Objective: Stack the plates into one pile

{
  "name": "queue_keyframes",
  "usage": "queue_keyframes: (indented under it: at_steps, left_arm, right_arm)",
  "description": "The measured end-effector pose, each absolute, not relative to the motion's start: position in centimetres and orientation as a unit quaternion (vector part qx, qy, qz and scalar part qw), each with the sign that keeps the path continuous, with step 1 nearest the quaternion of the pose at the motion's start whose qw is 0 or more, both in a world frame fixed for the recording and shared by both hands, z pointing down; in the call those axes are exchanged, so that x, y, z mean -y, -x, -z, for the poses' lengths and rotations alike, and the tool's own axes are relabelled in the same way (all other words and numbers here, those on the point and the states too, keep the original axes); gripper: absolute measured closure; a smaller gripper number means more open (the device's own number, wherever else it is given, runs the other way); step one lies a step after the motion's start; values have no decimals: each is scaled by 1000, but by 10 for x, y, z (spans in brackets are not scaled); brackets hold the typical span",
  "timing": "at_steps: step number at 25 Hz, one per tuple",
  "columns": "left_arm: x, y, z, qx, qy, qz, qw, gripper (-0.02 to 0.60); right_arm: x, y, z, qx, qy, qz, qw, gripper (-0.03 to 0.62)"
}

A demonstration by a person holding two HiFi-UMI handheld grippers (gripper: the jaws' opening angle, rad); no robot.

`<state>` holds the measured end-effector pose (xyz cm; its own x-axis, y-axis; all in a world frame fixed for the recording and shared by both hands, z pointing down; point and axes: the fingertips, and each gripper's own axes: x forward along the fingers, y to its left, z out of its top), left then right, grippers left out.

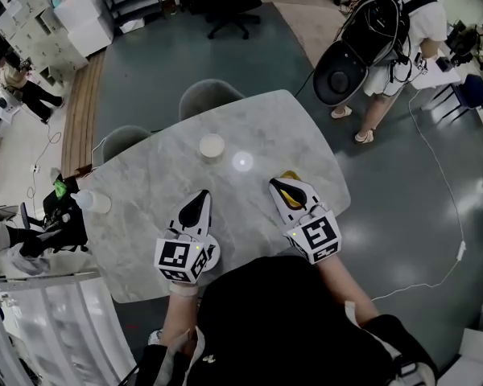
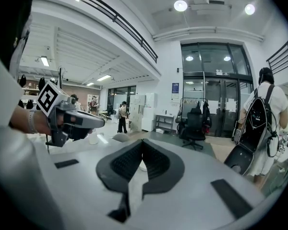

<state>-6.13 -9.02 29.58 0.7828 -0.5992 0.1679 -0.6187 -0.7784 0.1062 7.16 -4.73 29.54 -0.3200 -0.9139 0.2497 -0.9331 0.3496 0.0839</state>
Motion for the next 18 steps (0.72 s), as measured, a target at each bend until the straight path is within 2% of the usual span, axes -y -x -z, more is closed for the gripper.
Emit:
queue_keyframes:
  at_steps: [18]
  left_arm:
    - [83,73,-313,344,-931,-80,88,574]
  right_arm:
    - [35,-60,-307,815,-561,-39,138,577]
